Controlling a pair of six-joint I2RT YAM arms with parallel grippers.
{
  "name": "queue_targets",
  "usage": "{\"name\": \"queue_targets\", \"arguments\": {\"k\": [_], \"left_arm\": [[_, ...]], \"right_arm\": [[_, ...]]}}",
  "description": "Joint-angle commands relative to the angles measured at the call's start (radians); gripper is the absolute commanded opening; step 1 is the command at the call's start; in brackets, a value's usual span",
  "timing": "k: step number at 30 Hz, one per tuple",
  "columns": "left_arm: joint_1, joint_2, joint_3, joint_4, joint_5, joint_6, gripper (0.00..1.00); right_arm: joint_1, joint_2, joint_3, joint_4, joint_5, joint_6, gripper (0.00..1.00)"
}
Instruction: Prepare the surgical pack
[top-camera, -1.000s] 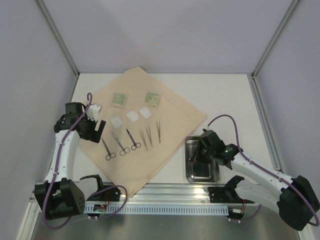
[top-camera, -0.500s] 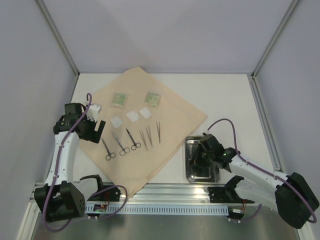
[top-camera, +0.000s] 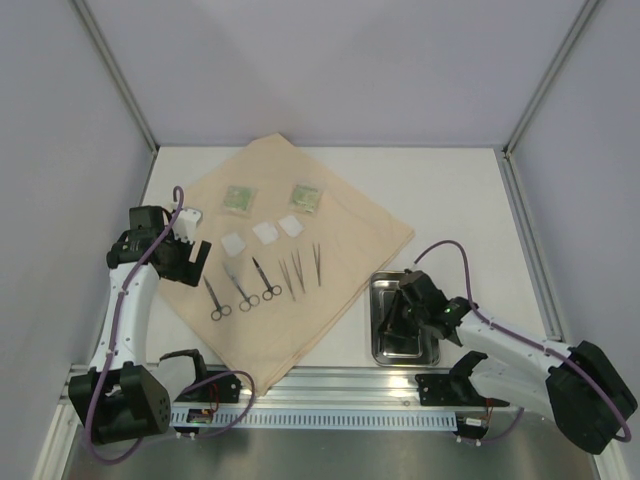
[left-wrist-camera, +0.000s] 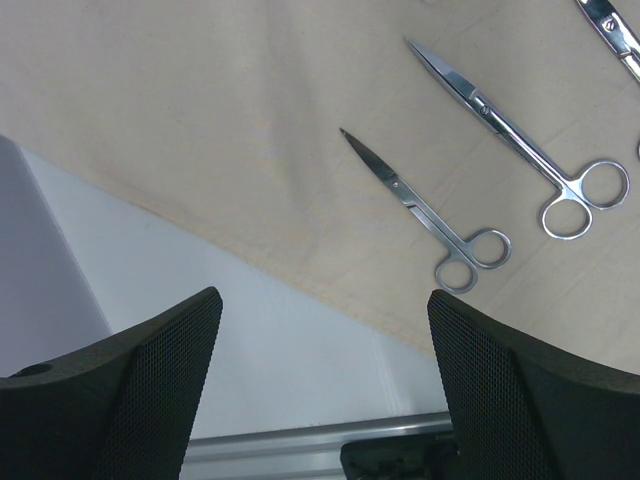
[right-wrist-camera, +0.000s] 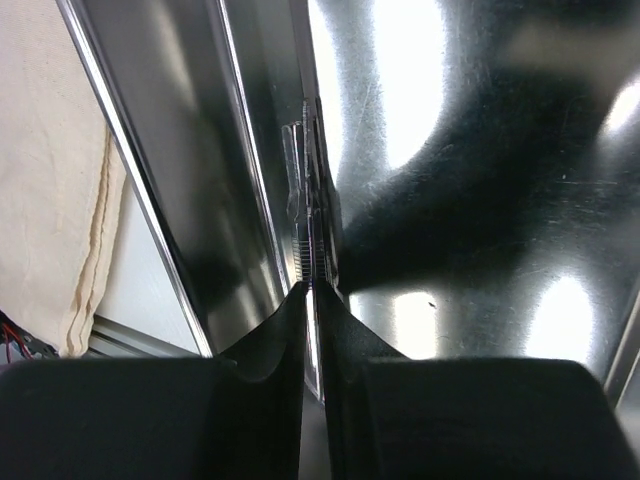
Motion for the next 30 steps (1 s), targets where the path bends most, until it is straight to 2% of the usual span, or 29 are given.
{"name": "queue_targets", "arguments": {"k": [1, 5, 9, 10, 13, 15, 19, 24, 28, 30], "left_arm": [[0.01, -0.008, -0.007, -0.005, 0.001, -0.008, 0.94], [0.008, -0.008, -0.004, -0.008, 0.001, -0.008, 0.94], [0.008, -0.014, -0.003, -0.022, 0.009, -0.008, 0.94], [0.008, -0.014, -0.001, -0.024, 0.009, -0.005, 0.94], [0.008, 0.002, 0.034, -0.05, -0.014, -0.012, 0.94], [0.008, 0.011, 0.054, -0.064, -0.036, -0.026, 0.94], [0.008, 0.015, 0.085, -0.106, -0.089, -0.038, 0.94], [0.008, -0.038, 0.062, -0.194, -0.157, -0.051, 0.94], [0.008, -0.124, -0.007, -0.254, -0.201, -0.066, 0.94], [0.008, -0.182, -0.032, -0.278, -0.227, -0.068, 0.95]], "right_arm": [[0.005, -0.019, 0.009, -0.034, 0.018, 0.011, 0.12], [0.007, -0.042, 0.035, -0.094, 0.066, -0.015, 0.21], [0.005, -0.051, 0.117, -0.233, 0.121, -0.08, 0.29], [0.005, -0.06, 0.18, -0.262, 0.177, -0.098, 0.31], [0.005, -0.042, 0.312, -0.364, 0.227, -0.184, 0.35], [0.005, -0.007, 0.456, -0.397, 0.253, -0.251, 0.39], [0.007, 0.163, 0.668, -0.381, 0.252, -0.362, 0.45], [0.007, 0.396, 0.934, -0.338, 0.166, -0.442, 0.57], [0.016, 0.588, 1.076, -0.332, 0.185, -0.483, 0.64], [0.021, 0.642, 1.105, -0.316, 0.183, -0.498, 0.63]]}}
